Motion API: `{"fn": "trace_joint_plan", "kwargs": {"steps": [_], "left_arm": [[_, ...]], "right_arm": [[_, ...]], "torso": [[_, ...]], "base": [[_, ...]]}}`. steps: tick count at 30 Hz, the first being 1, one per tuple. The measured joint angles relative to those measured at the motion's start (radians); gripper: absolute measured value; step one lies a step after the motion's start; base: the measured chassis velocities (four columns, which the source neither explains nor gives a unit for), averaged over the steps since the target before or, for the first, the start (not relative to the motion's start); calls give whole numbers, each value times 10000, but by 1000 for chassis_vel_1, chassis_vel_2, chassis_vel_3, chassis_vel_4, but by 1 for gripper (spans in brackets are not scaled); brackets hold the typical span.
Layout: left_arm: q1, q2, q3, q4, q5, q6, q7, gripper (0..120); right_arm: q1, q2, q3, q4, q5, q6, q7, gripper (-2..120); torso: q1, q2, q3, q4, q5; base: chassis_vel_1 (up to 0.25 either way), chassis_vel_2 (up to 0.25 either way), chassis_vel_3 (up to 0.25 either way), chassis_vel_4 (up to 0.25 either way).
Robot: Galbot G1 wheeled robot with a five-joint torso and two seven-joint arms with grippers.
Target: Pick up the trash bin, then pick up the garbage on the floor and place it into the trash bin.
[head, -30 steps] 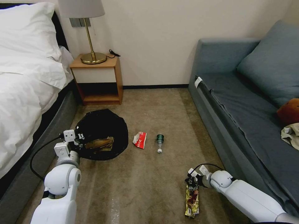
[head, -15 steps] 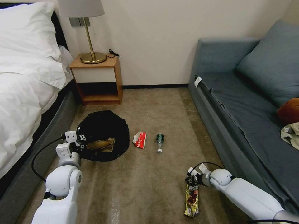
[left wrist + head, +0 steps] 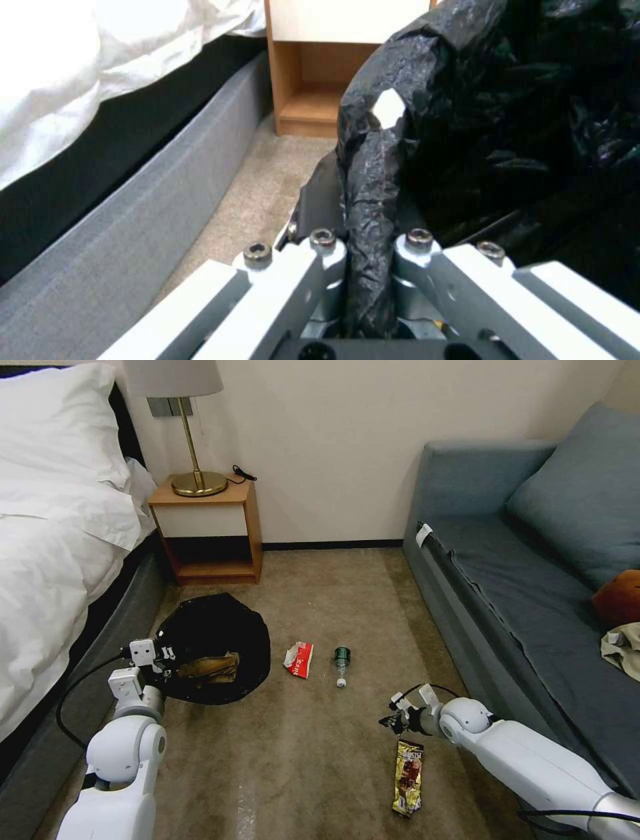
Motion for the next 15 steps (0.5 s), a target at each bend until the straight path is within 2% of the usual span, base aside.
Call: {"fn": "trace_joint_plan", "kwargs": {"steps": [2,4,5,6,8,10,12,15], "left_arm": [[4,26,29,37,4,-39,9,3],[1,102,90,98,33,-109,14,3],[1,102,90,98,33,-109,14,3],[0,134,110,99,41,-120,18,3],[0,145,117,95,44,-121,18,3],[30,192,200,-22,90,-124,22,3],[51,195,228,-77,134,-136,24,3],[138,195,267,-261,330,-189,36,3]], "right_arm": [[15,-139,-53,153,195,-63,104,27],[15,-484,-187,418,702,-183,340,39],[15,-484,-187,418,702,-183,340,39],[-22,-602,-210,468,847,-199,406,45],[-53,-654,-213,488,944,-207,437,47],[-160,-772,-196,545,1263,-245,497,61],[-193,-812,-180,580,1361,-256,512,64],[-282,-1033,-165,769,1806,-370,601,79]], "torso": [[0,0,0,-1,0],[0,0,0,-2,0],[0,0,0,-2,0],[0,1,0,-3,-2],[0,1,-1,-3,-1],[0,1,0,-2,1],[0,1,0,-2,2],[0,1,-1,-2,2]], "base": [[0,0,0,0],[0,0,0,0],[0,0,0,0],[0,0,0,0],[0,0,0,0],[0,0,0,0],[0,0,0,0],[0,0,0,0]]}}
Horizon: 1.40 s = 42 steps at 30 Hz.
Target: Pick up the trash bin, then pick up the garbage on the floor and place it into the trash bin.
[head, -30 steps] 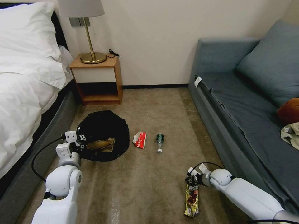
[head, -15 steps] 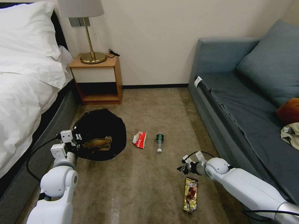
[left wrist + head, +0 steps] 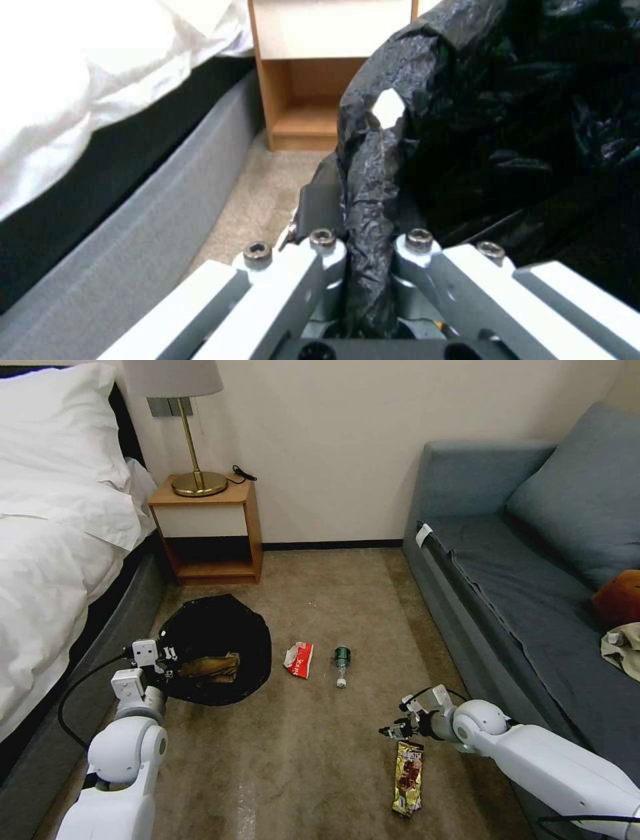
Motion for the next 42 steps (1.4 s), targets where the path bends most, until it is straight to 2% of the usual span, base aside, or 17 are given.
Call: {"fn": "trace_joint_plan", "kwargs": {"steps": [4,5,9,19,29,42], "left_arm": [[64,48,-6,-62,71,-42,0,3],[66,91,-12,-76,72,-47,0,3],[36,178,-19,-85,31,-50,-3,3],[117,349,-82,-67,-125,-60,-3,3],[96,340,-95,-112,-159,-52,4,3],[192,389,-259,-314,-257,-3,16,3]], "right_arm": [[-107,-197,45,167,570,-252,229,89],[-173,-275,113,238,946,-445,384,96],[-409,-337,287,285,1487,-868,721,100],[-843,-88,576,-177,1395,-987,689,100],[-427,646,-40,-1507,530,-889,332,100],[-309,993,-232,-2054,107,-757,218,100]], "torso": [[0,0,0,0,0],[0,0,0,1,-1],[0,1,0,0,0],[0,1,0,0,-3],[0,0,0,2,-3],[0,1,0,2,-3]], "base": [[0,0,0,0],[0,0,0,0],[0,0,0,0],[0,0,0,0],[0,0,0,0],[0,0,0,0]]}}
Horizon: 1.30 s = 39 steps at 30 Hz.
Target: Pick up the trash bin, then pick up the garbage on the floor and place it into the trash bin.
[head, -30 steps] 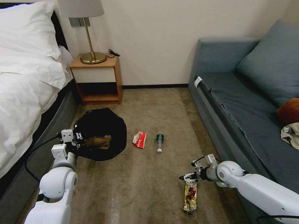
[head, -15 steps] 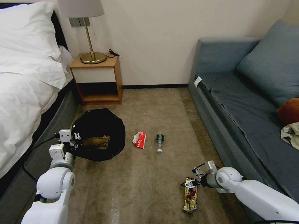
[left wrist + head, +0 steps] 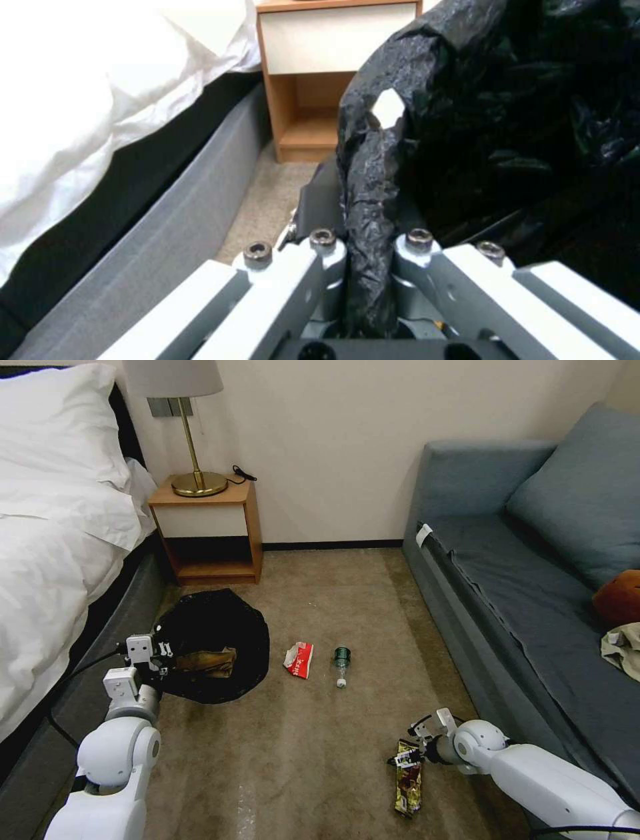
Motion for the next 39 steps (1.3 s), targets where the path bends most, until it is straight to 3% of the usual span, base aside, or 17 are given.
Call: {"fn": "trace_joint_plan", "kwargs": {"steps": [13,22,28,39], "left_arm": [[-26,14,-38,11,-67,-1,17,3],[-81,-28,-27,13,-75,-8,17,3],[-107,-33,-36,20,-86,-34,18,3],[-121,-25,-50,27,-93,-40,19,3]], "right_arm": [[-97,25,78,-42,-102,29,-11,98],[-100,-32,154,-63,-132,41,4,69],[-140,-39,172,-47,-134,51,6,42],[-190,-55,155,3,-130,34,-12,7]], "torso": [[0,0,0,0,1],[-1,2,-1,-5,-6],[-1,2,-1,0,4],[0,-1,1,2,9]], "base": [[0,0,0,0],[0,0,0,0],[0,0,0,0],[0,0,0,0]]}}
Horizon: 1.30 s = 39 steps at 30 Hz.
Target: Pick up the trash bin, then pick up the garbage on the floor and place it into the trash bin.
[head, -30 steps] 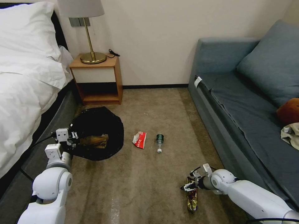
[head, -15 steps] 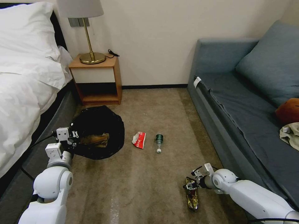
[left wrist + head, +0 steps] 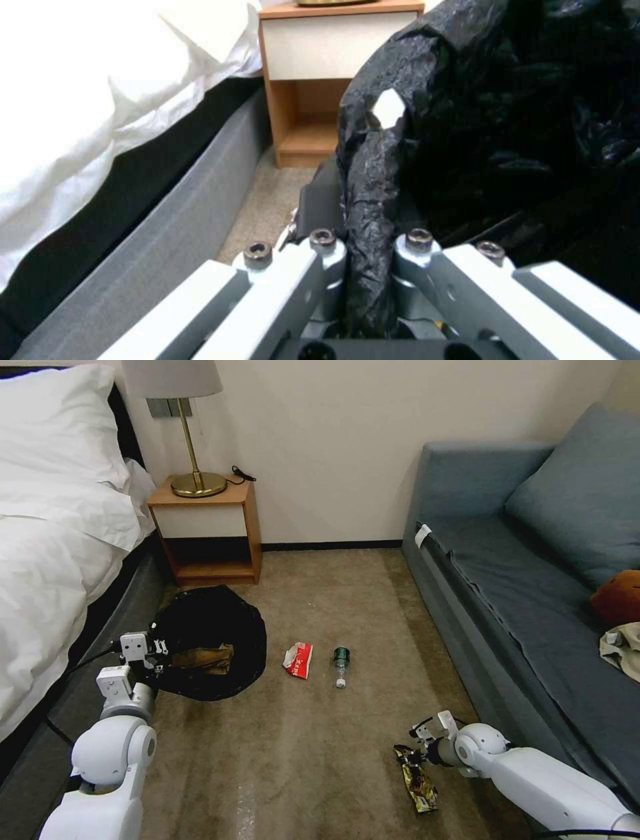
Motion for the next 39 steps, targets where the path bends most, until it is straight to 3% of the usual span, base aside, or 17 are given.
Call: {"fn": "trace_joint_plan", "kwargs": {"steps": [2,15,24,28,30,39], "left_arm": [[0,8,-8,3,0,-1,0,3],[25,26,-26,5,8,-17,-2,3],[2,152,70,-126,-15,59,-7,3],[-51,108,186,-96,-104,106,-23,3],[-74,59,329,18,-121,104,-39,3],[-134,155,436,132,-175,95,-65,3]], "right_arm": [[-1,-24,15,37,-8,-7,-12,0],[352,62,1137,206,-525,53,-156,0],[1544,-1,1632,1042,-989,156,-301,0],[2777,15,1328,1865,-1151,149,-351,0],[4114,167,778,2419,-1029,69,-335,0],[6607,848,-781,2915,-588,85,-306,0]], "torso": [[0,0,0,0,0],[0,0,0,-3,-7],[0,-1,0,-2,-9],[1,0,0,-5,-7],[0,-1,0,0,-11],[0,0,-1,-3,-12]], "base": [[0,0,0,0],[0,0,0,0],[0,0,0,0],[0,0,0,0],[0,0,0,0],[0,0,0,0]]}}
